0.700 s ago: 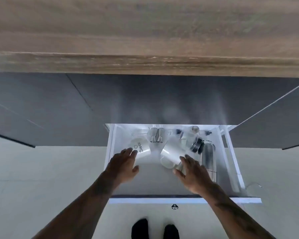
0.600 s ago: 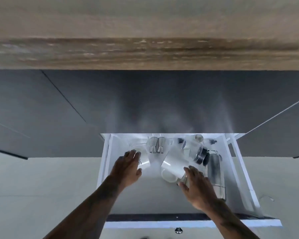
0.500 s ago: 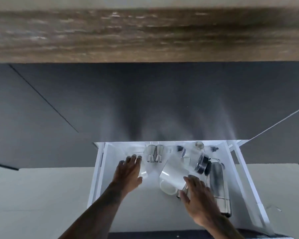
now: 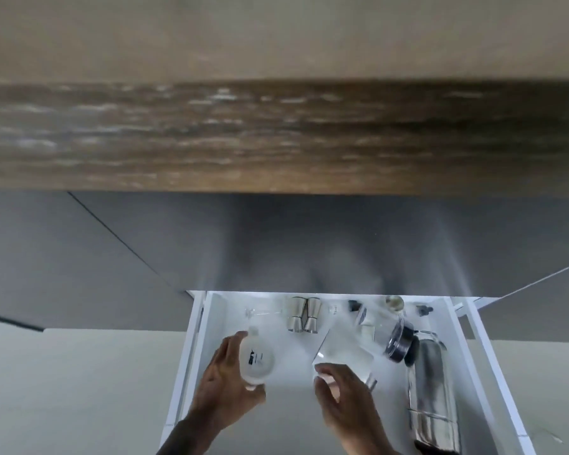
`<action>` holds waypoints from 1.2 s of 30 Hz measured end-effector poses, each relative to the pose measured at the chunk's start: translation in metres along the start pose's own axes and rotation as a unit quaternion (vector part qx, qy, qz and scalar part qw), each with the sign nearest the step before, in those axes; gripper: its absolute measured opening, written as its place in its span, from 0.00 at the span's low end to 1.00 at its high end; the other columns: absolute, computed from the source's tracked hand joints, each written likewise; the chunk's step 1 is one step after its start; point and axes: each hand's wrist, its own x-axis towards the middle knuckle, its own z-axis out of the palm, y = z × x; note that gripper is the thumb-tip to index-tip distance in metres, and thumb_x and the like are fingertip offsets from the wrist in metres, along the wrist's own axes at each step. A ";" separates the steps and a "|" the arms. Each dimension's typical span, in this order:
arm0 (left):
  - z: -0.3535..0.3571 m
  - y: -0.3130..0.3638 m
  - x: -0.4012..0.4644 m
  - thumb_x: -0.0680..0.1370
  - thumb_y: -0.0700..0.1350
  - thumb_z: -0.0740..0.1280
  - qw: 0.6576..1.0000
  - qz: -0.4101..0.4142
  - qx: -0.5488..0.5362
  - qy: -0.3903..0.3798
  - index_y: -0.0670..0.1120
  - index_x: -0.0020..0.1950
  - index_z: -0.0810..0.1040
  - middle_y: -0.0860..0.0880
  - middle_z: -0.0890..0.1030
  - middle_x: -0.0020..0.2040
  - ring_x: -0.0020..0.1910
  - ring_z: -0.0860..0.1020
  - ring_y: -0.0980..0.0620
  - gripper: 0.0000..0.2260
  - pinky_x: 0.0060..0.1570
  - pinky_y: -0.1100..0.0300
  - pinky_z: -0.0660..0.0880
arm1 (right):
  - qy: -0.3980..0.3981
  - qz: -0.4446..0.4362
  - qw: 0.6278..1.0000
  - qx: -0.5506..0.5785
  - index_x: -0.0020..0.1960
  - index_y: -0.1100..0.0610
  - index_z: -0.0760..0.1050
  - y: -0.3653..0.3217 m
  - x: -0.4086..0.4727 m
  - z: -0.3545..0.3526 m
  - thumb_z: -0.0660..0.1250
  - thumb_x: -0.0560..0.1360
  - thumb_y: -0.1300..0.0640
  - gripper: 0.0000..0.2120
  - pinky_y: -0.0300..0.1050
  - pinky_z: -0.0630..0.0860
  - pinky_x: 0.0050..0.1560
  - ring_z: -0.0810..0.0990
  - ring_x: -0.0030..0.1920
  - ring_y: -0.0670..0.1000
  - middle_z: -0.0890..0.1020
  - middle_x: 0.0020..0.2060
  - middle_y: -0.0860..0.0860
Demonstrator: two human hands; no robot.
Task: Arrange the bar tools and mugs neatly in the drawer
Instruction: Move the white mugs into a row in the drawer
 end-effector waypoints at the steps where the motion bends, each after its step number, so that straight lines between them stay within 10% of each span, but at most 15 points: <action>1: -0.004 -0.003 -0.012 0.59 0.51 0.75 1.000 -0.004 -0.025 0.011 0.51 0.71 0.67 0.56 0.74 0.59 0.56 0.77 0.54 0.41 0.49 0.72 0.71 | -0.050 0.069 0.996 0.031 0.55 0.45 0.79 -0.010 0.002 0.013 0.67 0.77 0.50 0.08 0.24 0.72 0.44 0.80 0.39 0.33 0.84 0.52 0.46; 6: -0.003 -0.025 -0.060 0.59 0.52 0.74 0.993 -0.064 -0.104 -0.010 0.58 0.62 0.65 0.60 0.76 0.53 0.45 0.81 0.59 0.34 0.38 0.74 0.74 | -0.215 0.274 0.921 0.176 0.64 0.40 0.75 -0.036 -0.009 0.082 0.66 0.56 0.23 0.40 0.54 0.75 0.68 0.79 0.65 0.53 0.78 0.65 0.48; 11: 0.001 -0.050 -0.069 0.64 0.44 0.72 0.995 -0.047 -0.041 -0.077 0.52 0.64 0.58 0.56 0.68 0.58 0.56 0.74 0.56 0.34 0.42 0.79 0.66 | -0.218 0.185 0.955 0.078 0.65 0.50 0.77 -0.073 -0.038 0.102 0.59 0.81 0.50 0.15 0.32 0.66 0.53 0.78 0.60 0.45 0.81 0.62 0.50; 16: 0.014 -0.050 -0.081 0.55 0.39 0.73 0.996 -0.064 0.036 -0.049 0.51 0.64 0.58 0.50 0.74 0.58 0.56 0.78 0.46 0.41 0.41 0.56 0.82 | -0.086 -0.002 0.995 -0.047 0.55 0.49 0.80 -0.021 -0.026 0.062 0.57 0.72 0.51 0.17 0.36 0.75 0.52 0.84 0.52 0.52 0.84 0.52 0.51; 19: 0.007 -0.036 -0.081 0.51 0.46 0.78 0.993 -0.058 0.102 -0.024 0.51 0.68 0.57 0.50 0.72 0.63 0.58 0.78 0.46 0.49 0.35 0.58 0.82 | 0.065 -0.078 0.967 -0.236 0.54 0.57 0.79 0.027 0.002 0.002 0.66 0.63 0.54 0.20 0.50 0.76 0.50 0.77 0.52 0.56 0.81 0.52 0.57; 23: 0.004 -0.029 -0.087 0.37 0.52 0.77 0.989 -0.055 0.138 -0.018 0.47 0.65 0.70 0.42 0.80 0.58 0.49 0.84 0.42 0.55 0.30 0.56 0.82 | -0.064 -0.064 0.926 -0.366 0.62 0.55 0.70 0.056 0.024 -0.037 0.83 0.48 0.53 0.45 0.53 0.83 0.40 0.84 0.51 0.61 0.81 0.54 0.56; 29: 0.019 0.025 -0.099 0.64 0.57 0.67 0.990 0.010 0.001 0.143 0.51 0.61 0.74 0.43 0.80 0.59 0.56 0.77 0.45 0.26 0.45 0.51 0.82 | -0.105 -0.027 0.939 -0.328 0.74 0.58 0.66 0.057 0.041 -0.018 0.80 0.58 0.48 0.48 0.55 0.76 0.58 0.76 0.61 0.61 0.76 0.61 0.55; 36: 0.047 0.085 -0.097 0.62 0.58 0.66 0.970 -0.074 -0.204 0.109 0.60 0.64 0.66 0.57 0.74 0.56 0.56 0.77 0.56 0.30 0.48 0.64 0.77 | -0.141 0.126 0.966 -0.179 0.68 0.51 0.67 0.002 0.009 -0.035 0.78 0.63 0.45 0.38 0.42 0.69 0.50 0.76 0.53 0.54 0.72 0.55 0.50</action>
